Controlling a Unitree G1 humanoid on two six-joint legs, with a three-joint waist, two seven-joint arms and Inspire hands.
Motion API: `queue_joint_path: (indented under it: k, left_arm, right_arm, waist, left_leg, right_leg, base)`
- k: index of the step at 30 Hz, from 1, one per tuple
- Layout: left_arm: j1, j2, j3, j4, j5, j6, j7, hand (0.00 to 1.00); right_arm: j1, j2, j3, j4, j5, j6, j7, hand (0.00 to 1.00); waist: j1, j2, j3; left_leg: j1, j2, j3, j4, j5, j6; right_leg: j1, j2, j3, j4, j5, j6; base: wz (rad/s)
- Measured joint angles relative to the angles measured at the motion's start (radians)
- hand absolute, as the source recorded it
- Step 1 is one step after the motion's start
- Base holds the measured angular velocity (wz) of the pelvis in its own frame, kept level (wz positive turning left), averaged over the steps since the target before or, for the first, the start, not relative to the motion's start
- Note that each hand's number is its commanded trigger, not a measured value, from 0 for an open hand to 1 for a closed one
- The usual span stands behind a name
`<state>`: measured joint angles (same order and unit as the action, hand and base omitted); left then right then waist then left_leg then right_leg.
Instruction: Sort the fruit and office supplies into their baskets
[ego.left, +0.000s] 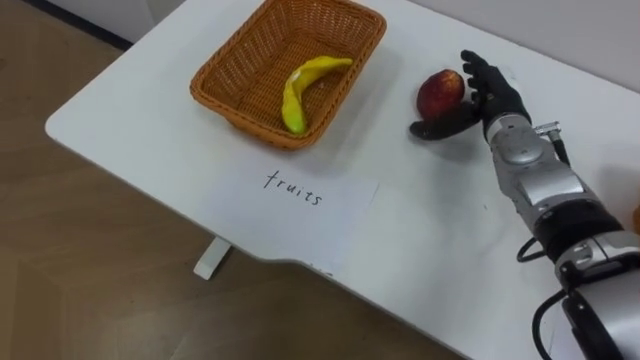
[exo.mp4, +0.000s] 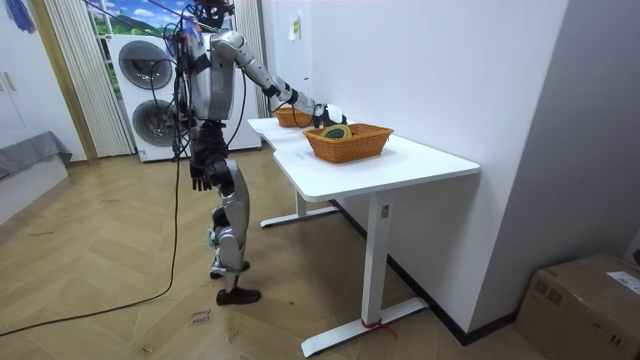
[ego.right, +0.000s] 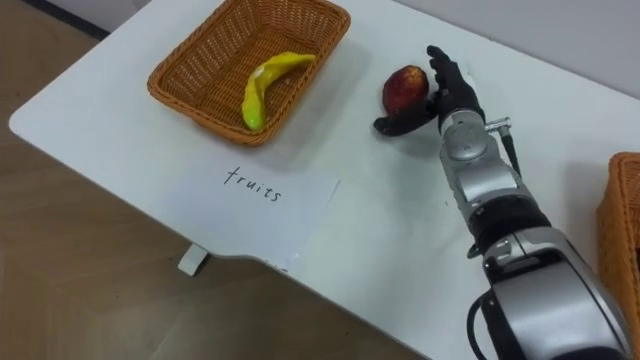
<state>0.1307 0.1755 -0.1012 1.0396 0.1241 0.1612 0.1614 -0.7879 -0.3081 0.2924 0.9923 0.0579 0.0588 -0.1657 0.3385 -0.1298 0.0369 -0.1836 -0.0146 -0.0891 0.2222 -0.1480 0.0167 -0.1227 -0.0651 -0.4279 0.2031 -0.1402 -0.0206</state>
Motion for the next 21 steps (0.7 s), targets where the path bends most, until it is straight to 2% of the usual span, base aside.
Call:
queue_joint_path:
  k: [3, 17, 21]
  left_arm:
    - [0.000, 0.000, 0.000, 0.000, 0.000, 0.000, 0.000, 0.00]
    - [-0.005, 0.000, 0.000, 0.001, 0.000, -0.001, 0.001, 0.00]
    - [-0.005, 0.000, -0.001, 0.001, 0.000, -0.001, 0.002, 0.00]
  right_arm:
    - [-0.007, -0.001, 0.000, 0.017, -0.029, 0.000, 0.001, 0.00]
    - [-0.019, -0.001, 0.000, 0.049, -0.033, -0.004, 0.003, 0.00]
    - [-0.029, -0.001, 0.001, 0.066, -0.033, -0.004, 0.002, 0.00]
  waist:
    - [-0.001, -0.004, 0.0001]
    - [0.001, -0.004, 0.0007]
    - [0.003, -0.010, 0.0038]
  left_leg:
    - [-0.001, 0.000, 0.000, 0.000, 0.000, 0.000]
    - [0.000, 0.000, 0.002, 0.000, 0.000, 0.000]
    - [0.000, 0.001, 0.002, -0.001, 0.000, 0.000]
  right_leg:
    - [0.000, -0.002, -0.016, 0.000, 0.000, 0.000]
    - [0.000, -0.002, -0.015, 0.000, 0.000, 0.000]
    - [0.000, -0.002, -0.017, 0.000, 0.000, 0.000]
  base:
    - [0.00]
    - [0.00]
    - [0.00]
